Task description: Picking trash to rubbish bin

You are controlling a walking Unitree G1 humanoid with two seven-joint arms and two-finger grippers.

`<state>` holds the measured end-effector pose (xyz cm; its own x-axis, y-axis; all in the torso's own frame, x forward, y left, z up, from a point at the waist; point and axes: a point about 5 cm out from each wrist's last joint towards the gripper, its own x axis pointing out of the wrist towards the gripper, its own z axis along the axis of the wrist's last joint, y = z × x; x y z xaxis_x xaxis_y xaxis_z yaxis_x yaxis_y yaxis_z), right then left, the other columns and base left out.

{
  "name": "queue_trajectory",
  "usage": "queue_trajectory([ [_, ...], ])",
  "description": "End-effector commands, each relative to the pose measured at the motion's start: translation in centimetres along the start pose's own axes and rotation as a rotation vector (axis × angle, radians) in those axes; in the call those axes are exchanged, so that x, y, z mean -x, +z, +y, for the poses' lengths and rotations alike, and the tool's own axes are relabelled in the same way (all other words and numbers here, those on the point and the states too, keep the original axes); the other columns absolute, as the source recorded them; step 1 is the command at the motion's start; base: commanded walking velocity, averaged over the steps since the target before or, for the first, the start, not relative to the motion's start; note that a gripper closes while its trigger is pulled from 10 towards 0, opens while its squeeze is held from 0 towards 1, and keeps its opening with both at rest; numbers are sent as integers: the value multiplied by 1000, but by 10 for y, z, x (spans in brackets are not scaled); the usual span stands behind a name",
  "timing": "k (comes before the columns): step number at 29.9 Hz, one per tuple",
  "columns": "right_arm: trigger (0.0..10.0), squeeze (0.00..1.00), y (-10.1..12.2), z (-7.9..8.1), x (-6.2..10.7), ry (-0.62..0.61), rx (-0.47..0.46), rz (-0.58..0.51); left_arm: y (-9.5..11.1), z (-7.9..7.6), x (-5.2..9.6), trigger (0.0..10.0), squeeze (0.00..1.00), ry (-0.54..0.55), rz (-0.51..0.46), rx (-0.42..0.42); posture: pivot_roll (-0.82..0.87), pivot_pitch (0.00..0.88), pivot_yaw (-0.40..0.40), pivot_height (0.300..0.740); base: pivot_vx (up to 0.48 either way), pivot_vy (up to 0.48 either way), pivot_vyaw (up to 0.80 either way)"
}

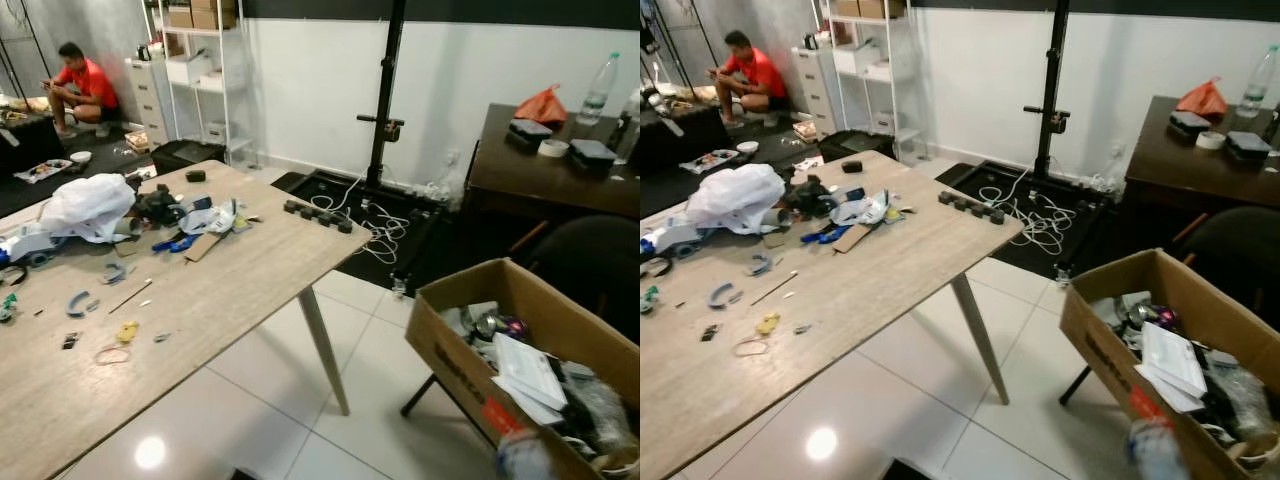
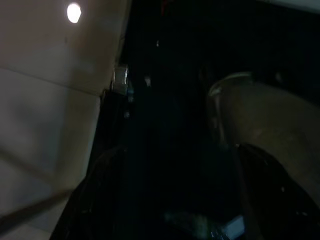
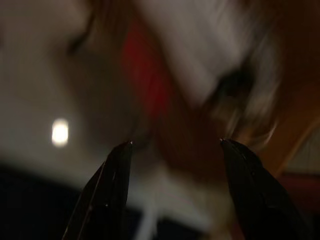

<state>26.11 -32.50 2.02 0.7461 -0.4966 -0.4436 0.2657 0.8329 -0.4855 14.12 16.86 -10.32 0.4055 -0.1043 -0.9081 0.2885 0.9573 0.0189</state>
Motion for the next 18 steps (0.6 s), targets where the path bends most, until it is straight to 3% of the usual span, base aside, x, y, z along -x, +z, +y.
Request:
queue_trajectory([
  [1, 10000, 0, 13, 3, -1, -7, -72, -56, -17, -5, 1, 10000, 0, -20, 76, -11, -148, 85, 8, 740, 0, 0, 781],
  [4, 10000, 0, 53, -4, -6, -35, -135, -202, -17, -4, 1, 10000, 0, -19, 74, -9, -146, 84, 7, 740, 0, 0, 781],
  [5, 10000, 0, 53, -4, -6, -35, -135, -202, -17, -4, 1, 10000, 0, -19, 74, -9, -146, 84, 7, 740, 0, 0, 781],
  [8, 10000, 0, 147, -12, 2, -6, -213, -556, -18, -4, 1, 10000, 0, -21, 76, -10, -147, 85, 9, 740, 0, 0, 777],
  [9, 10000, 0, 147, -12, 2, -6, -213, -556, -18, -4, 1, 10000, 0, -21, 76, -10, -147, 85, 9, 740, 0, 0, 769],
  [11, 10000, 0, 211, -1, 24, 88, -222, -812, -20, -6, 2, 10000, 0, -27, 84, -25, -152, 83, 9, 740, 0, 0, 769],
  [13, 10000, 0, 211, -1, 24, 88, -222, -812, -20, -6, 2, 10000, 0, -27, 84, -25, -152, 83, 9, 740, 0, 0, 769],
  [14, 10000, 0, 256, 23, 51, 236, -245, -986, -21, -8, 2, 10000, 0, -31, 89, -34, -147, 84, 2, 740, 0, 0, 769],
  [17, 10000, 0, 265, 31, 58, 282, -255, -1024, -21, -8, 2, 10000, 0, -32, 89, -35, -145, 84, 1, 740, 0, 0, 769],
  [18, 10000, 0, 276, 47, 68, 367, -269, -1060, -21, -9, 1, 10000, 0, -33, 89, -35, -142, 84, -2, 740, 0, 0, 769],
])
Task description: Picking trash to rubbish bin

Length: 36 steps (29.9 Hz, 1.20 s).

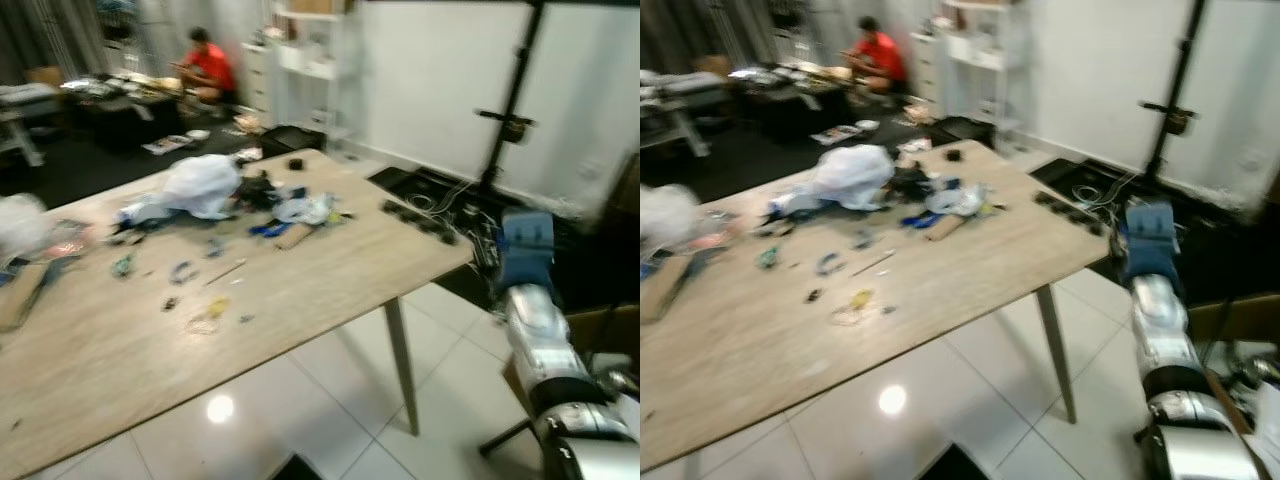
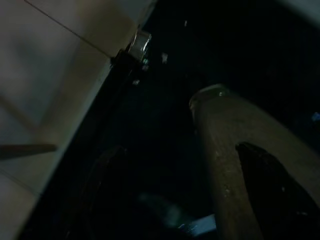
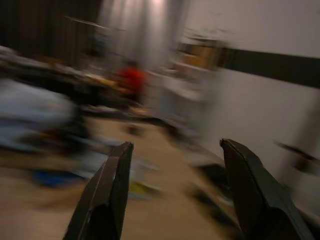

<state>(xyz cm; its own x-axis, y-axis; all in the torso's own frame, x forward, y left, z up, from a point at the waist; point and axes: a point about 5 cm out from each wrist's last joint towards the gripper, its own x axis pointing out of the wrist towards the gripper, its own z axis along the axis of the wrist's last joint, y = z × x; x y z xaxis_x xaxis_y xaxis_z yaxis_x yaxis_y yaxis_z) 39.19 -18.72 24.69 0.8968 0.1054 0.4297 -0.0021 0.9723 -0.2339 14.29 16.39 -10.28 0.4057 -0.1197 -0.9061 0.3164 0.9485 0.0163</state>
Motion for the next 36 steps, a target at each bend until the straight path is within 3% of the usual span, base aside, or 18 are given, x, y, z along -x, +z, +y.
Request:
queue_trajectory([
  [1, 10000, 0, -9, 5, 5, 37, -27, 32, -24, -6, 2, 10000, 0, -19, 94, -9, -142, 84, -2, 740, 0, 0, 769],
  [2, 10000, 0, -9, 5, 5, 37, -27, 32, -24, -6, 2, 10000, 0, -19, 94, -9, -142, 84, -2, 740, 0, 0, 769],
  [4, 10000, 0, 5, 60, -4, 242, -118, -23, -23, -8, 2, 10000, 0, -22, 91, -7, -120, 85, -18, 740, 0, 0, 769],
  [5, 10000, 0, 5, 60, -4, 242, -118, -23, -23, -8, 2, 10000, 0, -22, 91, -7, -120, 85, -18, 740, 0, 0, 769],
  [7, 10000, 0, 13, 100, -3, 400, -162, -49, -25, -11, 2, 10000, 0, -24, 94, -4, -110, 86, -24, 740, 0, 0, 766],
  [9, 10000, 0, 15, 107, -2, 435, -175, -52, -26, -11, 2, 10000, 0, -24, 96, -2, -110, 86, -24, 740, 0, 0, 769],
  [16, 10000, 0, 7, 119, 8, 497, -231, -17, -35, -13, 4, 10000, 0, -30, 121, -12, -104, 86, -25, 740, 0, 0, 769],
  [23, 10000, 0, -4, 120, 17, 511, -247, 21, -34, -13, 4, 10000, 0, -31, 119, -36, -105, 90, -30, 740, 0, 0, 769],
  [36, 10000, 0, -8, 117, 18, 504, -244, 40, -34, -13, 3, 10000, 0, -31, 121, -54, -101, 88, -33, 740, 0, 0, 768],
])
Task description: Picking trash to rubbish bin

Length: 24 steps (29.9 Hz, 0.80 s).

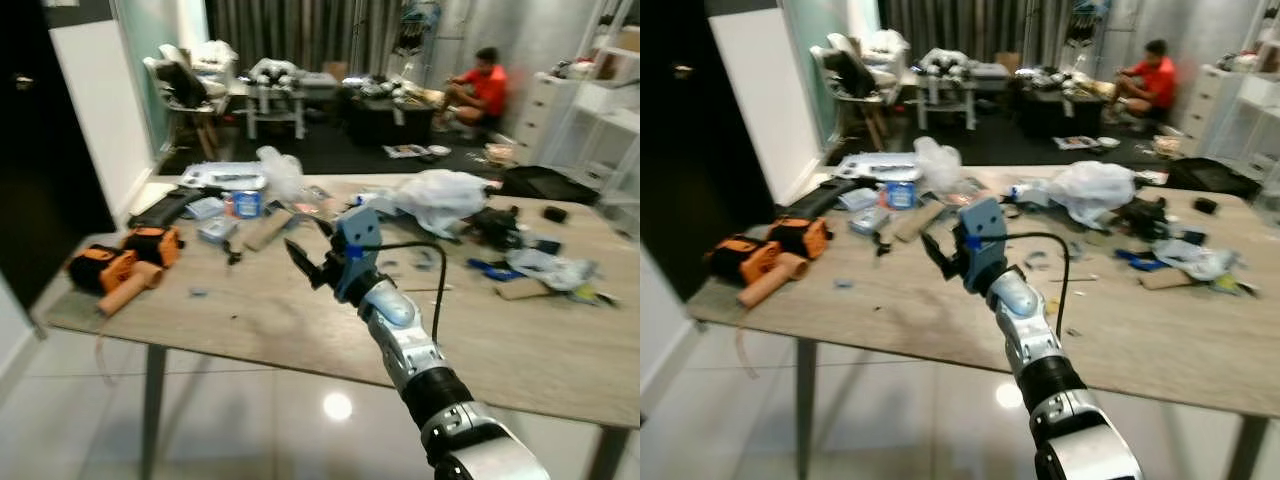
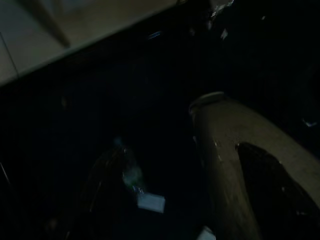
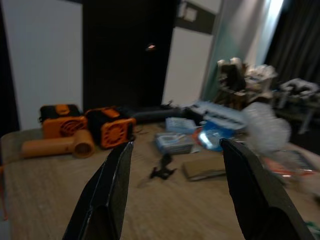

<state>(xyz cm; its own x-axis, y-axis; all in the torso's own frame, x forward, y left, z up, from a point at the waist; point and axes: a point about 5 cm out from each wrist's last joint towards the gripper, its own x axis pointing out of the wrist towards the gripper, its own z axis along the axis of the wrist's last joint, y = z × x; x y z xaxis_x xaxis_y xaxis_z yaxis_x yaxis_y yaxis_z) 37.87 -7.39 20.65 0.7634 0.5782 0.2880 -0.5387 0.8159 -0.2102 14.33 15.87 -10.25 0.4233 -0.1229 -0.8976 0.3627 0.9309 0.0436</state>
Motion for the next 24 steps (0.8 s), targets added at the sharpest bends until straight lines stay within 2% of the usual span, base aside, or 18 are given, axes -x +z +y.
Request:
queue_trajectory([
  [1, 10000, 0, -2, -3, 2, -22, -14, 15, -36, -10, 5, 10000, 0, -37, 141, 5, -99, 89, -35, 740, 0, 0, 763],
  [3, 10000, 0, -5, -8, 2, -63, -4, 46, -37, -10, 5, 10000, 0, -35, 145, 7, -98, 90, -36, 740, 0, 0, 766],
  [6, 10000, 0, -12, -19, 4, -162, -7, 109, -40, -9, 6, 10000, 0, -23, 149, 26, -94, 101, -38, 740, 0, 0, 0],
  [9, 10000, 0, -15, -23, 5, -187, -5, 135, -41, -10, 6, 10000, 0, -22, 148, 35, -92, 106, -38, 740, 0, 0, 0],
  [11, 10000, 0, -16, -26, 6, -203, 0, 148, -42, -9, 6, 10000, 0, -19, 146, 27, -92, 121, -33, 740, 0, -465, 0],
  [16, 10000, 0, -14, -47, 11, -304, 50, 191, -52, -8, 10, 10000, 0, 7, 154, 23, -80, 195, -25, 740, 0, -457, 0],
  [20, 10000, 0, -14, -59, 16, -378, 83, 229, -60, -8, 12, 10000, 0, -4, 152, 58, -61, 241, -20, 740, 0, 0, 0],
  [24, 10000, 0, -18, -67, 20, -428, 98, 271, -69, -9, 15, 10000, 0, -17, 160, 38, -33, 303, -8, 740, 0, 0, 0],
])
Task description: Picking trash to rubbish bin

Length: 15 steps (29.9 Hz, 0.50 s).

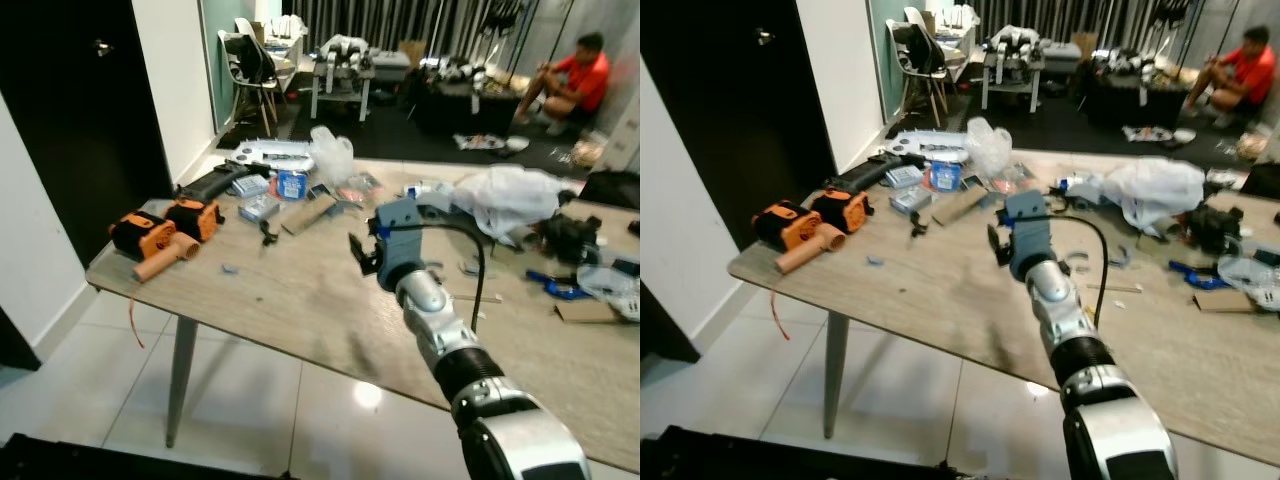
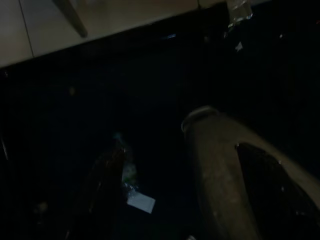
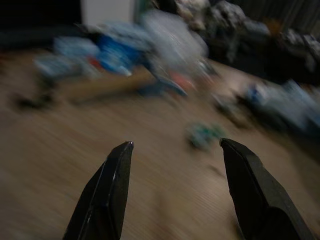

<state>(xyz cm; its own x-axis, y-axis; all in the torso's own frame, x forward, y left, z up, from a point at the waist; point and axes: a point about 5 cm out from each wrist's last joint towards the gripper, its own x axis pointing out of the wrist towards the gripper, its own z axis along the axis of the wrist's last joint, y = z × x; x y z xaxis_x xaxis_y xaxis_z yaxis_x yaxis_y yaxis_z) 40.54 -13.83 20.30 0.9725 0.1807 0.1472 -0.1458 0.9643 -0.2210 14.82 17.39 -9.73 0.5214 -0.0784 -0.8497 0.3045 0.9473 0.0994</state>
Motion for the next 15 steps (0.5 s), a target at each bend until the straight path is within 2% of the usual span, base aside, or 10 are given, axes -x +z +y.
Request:
queue_trajectory([
  [1, 10000, 0, -5, 0, 1, -15, -2, 33, -69, -22, 19, 10000, 0, -91, 250, 7, -33, 303, -8, 740, 0, 0, 0],
  [3, 10000, 0, -8, -4, 1, -51, 3, 62, -77, -20, 23, 10000, 0, -95, 252, 3, -9, 360, 3, 740, 0, 0, 0],
  [8, 10000, 0, -10, -11, 0, -103, -15, 93, -88, -20, 29, 10000, 0, -100, 257, -3, 21, 411, 13, 740, 0, 0, 0],
  [9, 10000, 1000, -8, -14, -1, -114, -18, 90, -91, -21, 30, 10000, 0, -101, 256, -3, 33, 436, 18, 740, 0, 0, 0],
  [15, 10000, 1000, 6, -23, -7, -150, -23, 59, -99, -25, 35, 10000, 0, -118, 248, 1, 55, 468, 27, 740, 0, 0, 0],
])
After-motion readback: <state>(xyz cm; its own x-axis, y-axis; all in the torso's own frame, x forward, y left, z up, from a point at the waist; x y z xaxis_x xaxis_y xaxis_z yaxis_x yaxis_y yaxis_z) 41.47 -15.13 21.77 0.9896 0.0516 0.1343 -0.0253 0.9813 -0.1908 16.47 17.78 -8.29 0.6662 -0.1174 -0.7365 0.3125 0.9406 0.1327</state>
